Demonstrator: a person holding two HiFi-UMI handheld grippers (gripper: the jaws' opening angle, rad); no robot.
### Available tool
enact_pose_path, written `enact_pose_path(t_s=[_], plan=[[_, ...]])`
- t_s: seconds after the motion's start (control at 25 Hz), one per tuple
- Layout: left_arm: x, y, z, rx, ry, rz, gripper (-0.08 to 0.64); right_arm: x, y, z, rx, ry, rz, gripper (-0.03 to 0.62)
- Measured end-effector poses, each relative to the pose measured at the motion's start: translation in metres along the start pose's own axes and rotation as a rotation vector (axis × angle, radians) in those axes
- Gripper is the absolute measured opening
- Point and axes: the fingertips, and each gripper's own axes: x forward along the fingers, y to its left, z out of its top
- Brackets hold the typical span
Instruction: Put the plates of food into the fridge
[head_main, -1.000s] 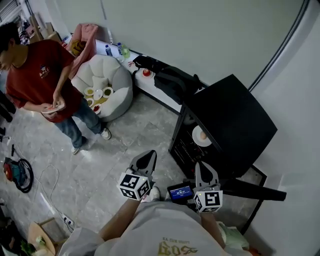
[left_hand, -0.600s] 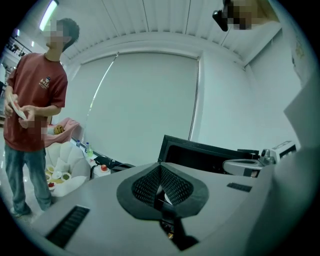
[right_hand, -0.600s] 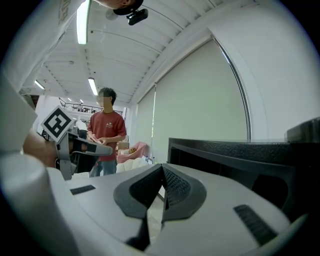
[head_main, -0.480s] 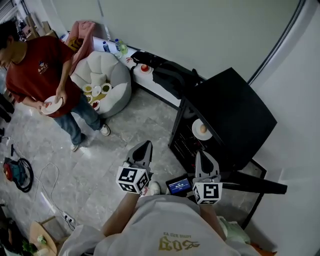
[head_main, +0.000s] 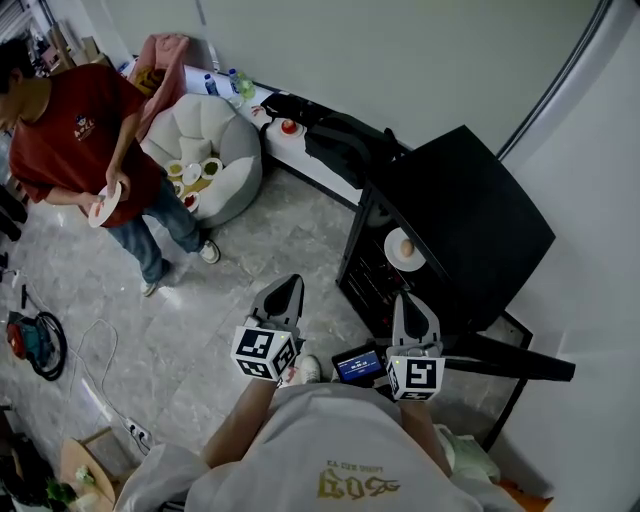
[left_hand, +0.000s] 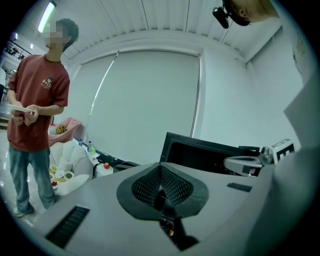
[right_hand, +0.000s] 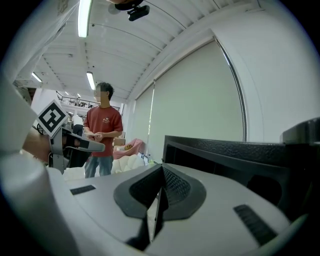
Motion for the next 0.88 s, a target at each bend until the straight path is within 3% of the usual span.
enact_pose_path(t_s=[0.88], plan=[[-0.0045,-0.0024,-0.0051,0.017,0.015,0.021,0.006,-0.0037,0.0005,-0.0048,0.040,0.013,0.024,0.008]])
